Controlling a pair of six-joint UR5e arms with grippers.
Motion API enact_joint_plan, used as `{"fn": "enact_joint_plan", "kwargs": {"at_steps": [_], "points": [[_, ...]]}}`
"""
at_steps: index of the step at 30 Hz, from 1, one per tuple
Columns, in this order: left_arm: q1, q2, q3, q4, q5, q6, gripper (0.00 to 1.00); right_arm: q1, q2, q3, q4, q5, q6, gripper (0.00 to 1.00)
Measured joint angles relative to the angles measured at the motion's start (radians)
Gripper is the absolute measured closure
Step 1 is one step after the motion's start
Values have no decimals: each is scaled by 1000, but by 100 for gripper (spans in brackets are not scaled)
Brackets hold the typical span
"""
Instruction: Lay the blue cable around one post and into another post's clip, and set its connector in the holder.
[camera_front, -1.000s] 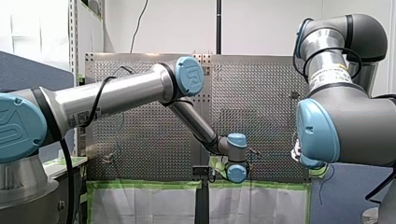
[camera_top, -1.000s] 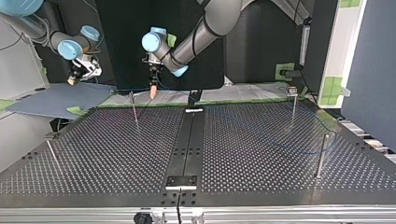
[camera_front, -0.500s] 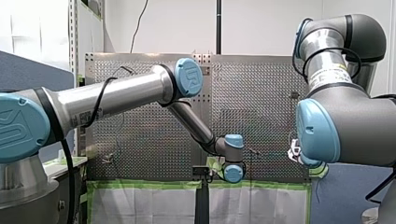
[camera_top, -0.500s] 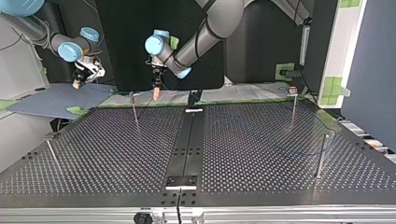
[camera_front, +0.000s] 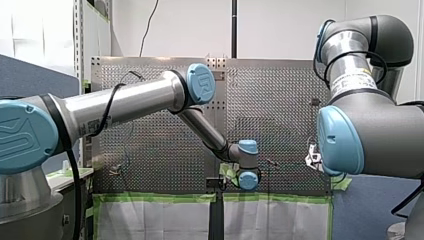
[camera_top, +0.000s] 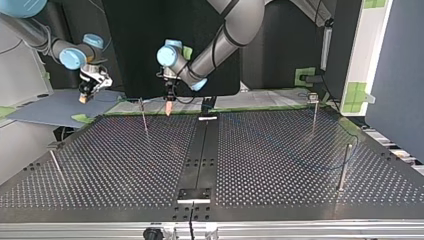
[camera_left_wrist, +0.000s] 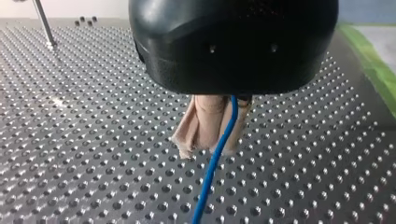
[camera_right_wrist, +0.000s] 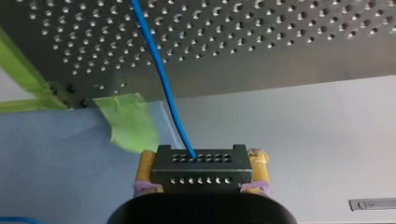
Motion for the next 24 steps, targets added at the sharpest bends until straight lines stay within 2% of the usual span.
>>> {"fn": "enact_joint_plan", "kwargs": {"at_steps": [5,11,24], "points": [[16,-3,3,-1,-1,6,100,-8,0,-12,-9,-21,2,100],[30,-35,36,-30,2,27,100,-16,0,-20,-39,-45,10,100],[49,-46,114,-60,11,41,100,-33,1,-54,-67,-61,39,100]]}}
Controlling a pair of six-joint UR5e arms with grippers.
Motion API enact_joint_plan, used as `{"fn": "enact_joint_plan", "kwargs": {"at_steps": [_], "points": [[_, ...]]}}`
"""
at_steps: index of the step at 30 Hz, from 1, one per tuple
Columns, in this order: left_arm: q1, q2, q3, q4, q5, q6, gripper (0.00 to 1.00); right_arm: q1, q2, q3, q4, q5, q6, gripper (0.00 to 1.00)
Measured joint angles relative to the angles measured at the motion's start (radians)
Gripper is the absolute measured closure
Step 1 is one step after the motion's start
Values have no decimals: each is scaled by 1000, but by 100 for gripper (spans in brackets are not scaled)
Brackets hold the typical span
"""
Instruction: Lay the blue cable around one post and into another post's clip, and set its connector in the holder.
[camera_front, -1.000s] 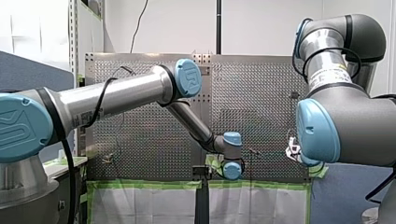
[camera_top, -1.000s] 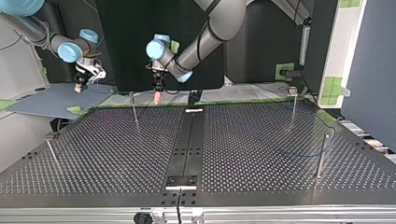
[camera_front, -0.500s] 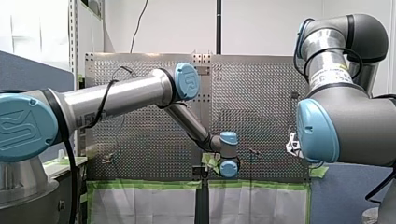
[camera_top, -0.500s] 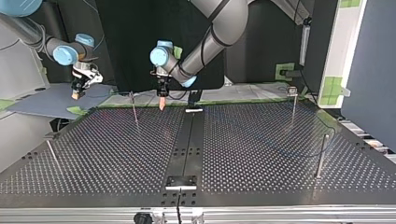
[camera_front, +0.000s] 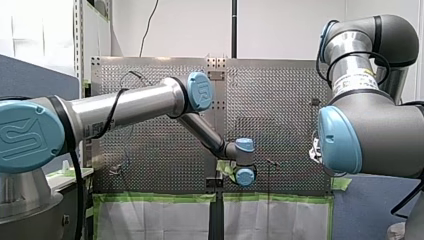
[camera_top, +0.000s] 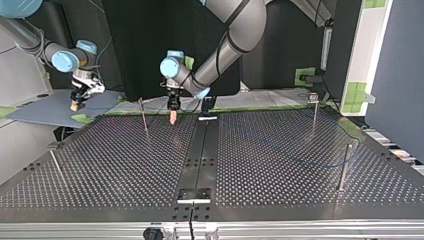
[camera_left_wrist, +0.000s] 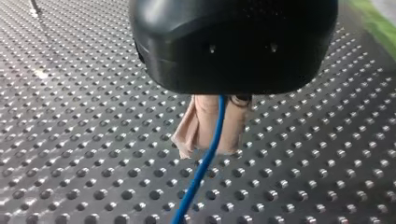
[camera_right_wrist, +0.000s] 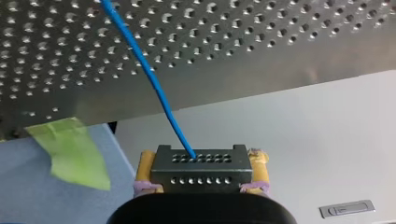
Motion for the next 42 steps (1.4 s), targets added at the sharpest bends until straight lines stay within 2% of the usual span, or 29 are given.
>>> {"fn": "enact_joint_plan", "kwargs": {"at_steps": [6,10,12,13,14,15,16,17,18,20,24,29,37,42], "points": [[5,0,17,-23,-8,18,100,-7,0,-16,-13,0,28,100],[6,0,10,-32,-9,33,100,-7,1,-18,-8,0,47,100],[7,1,0,-33,-9,35,97,-6,1,-18,-3,0,59,100],[7,1,-6,-34,-9,34,87,-5,1,-19,-2,1,64,100],[7,1,-10,-34,-9,32,71,-5,1,-19,-1,2,71,100],[8,1,-16,-34,-9,29,71,-4,1,-19,-1,3,76,100],[8,1,-20,-34,-9,27,57,-4,1,-19,-2,3,82,100],[8,1,-23,-35,-9,25,34,-4,1,-19,-1,4,89,100],[8,2,-27,-38,-8,22,34,-4,1,-19,-1,6,94,100],[8,5,-32,-44,-8,18,0,-5,1,-19,2,13,108,100],[3,15,-44,-57,10,-10,0,1,1,-19,7,33,139,100],[0,26,-56,-72,53,-38,0,10,2,-19,2,46,164,100],[-3,73,-104,-130,121,-39,0,12,2,-19,2,46,167,100],[0,109,-140,-140,158,-37,0,12,3,-19,-4,41,170,100]]}}
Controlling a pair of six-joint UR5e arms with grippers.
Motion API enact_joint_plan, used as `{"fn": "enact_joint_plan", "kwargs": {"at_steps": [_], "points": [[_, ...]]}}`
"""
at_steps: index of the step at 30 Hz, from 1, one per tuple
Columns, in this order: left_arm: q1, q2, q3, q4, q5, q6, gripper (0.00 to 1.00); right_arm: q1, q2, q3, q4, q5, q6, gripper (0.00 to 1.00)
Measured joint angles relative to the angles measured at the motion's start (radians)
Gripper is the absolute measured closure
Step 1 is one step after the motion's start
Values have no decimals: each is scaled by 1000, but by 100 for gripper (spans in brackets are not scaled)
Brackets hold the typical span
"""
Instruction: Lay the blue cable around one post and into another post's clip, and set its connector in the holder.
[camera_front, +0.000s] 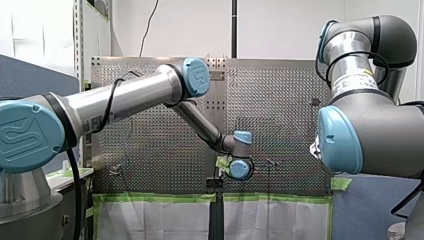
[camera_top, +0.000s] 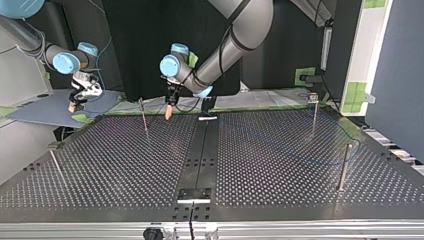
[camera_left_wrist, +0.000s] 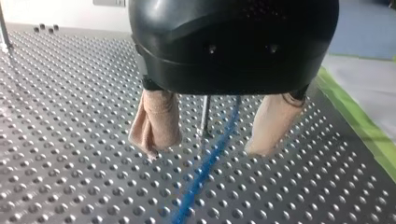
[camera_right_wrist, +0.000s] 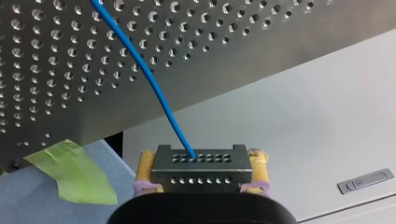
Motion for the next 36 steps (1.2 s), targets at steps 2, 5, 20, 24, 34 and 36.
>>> {"fn": "enact_joint_plan", "kwargs": {"at_steps": [2,5,20,24,34,36], "points": [[0,13,-13,-1,13,6,0,0,0,0,2,-2,-2,100],[-1,28,-38,-14,37,22,0,-1,0,0,8,-4,-5,100],[-8,45,-117,-140,6,117,0,1,2,0,12,-27,-7,100],[-22,69,-118,-178,8,121,0,1,3,0,10,-32,-6,100],[-48,94,-127,-210,48,119,0,2,6,0,5,-46,-2,100],[-53,95,-129,-210,52,118,0,2,6,0,2,-47,-1,100]]}}
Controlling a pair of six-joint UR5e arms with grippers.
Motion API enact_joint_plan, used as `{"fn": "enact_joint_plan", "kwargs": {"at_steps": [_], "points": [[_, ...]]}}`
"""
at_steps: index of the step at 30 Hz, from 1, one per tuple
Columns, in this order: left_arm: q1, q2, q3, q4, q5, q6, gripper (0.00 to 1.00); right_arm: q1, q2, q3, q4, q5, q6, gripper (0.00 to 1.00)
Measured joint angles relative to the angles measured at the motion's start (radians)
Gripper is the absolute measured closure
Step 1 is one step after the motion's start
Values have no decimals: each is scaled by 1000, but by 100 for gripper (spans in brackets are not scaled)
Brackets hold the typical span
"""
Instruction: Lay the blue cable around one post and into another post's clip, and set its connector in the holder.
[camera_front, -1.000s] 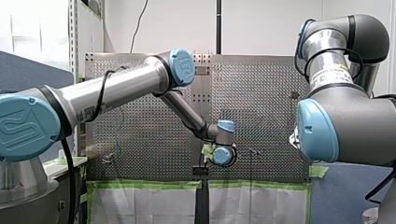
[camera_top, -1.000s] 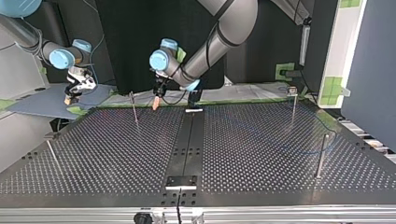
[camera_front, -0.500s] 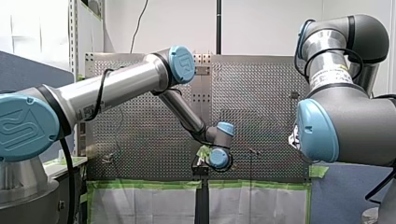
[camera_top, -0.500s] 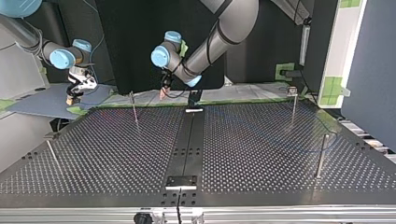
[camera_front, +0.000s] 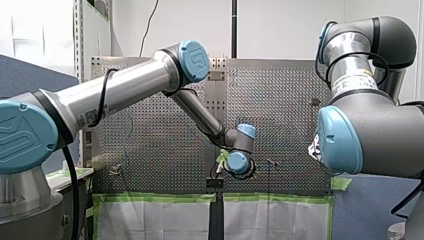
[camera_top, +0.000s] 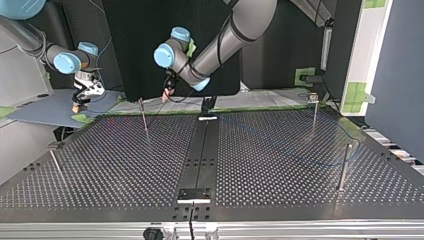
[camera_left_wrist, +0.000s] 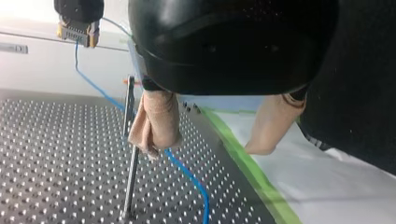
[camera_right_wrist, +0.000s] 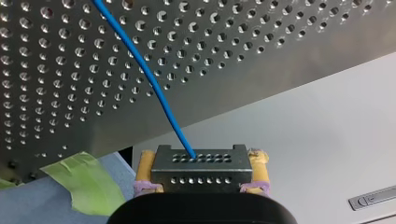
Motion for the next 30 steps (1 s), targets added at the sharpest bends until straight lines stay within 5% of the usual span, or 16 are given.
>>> {"fn": "enact_joint_plan", "kwargs": {"at_steps": [20,30], "points": [[-17,15,-1,2,-7,-14,0,3,7,0,-5,-10,9,100],[-16,51,-1,-1,-76,-13,0,4,25,0,-17,-18,17,100]]}}
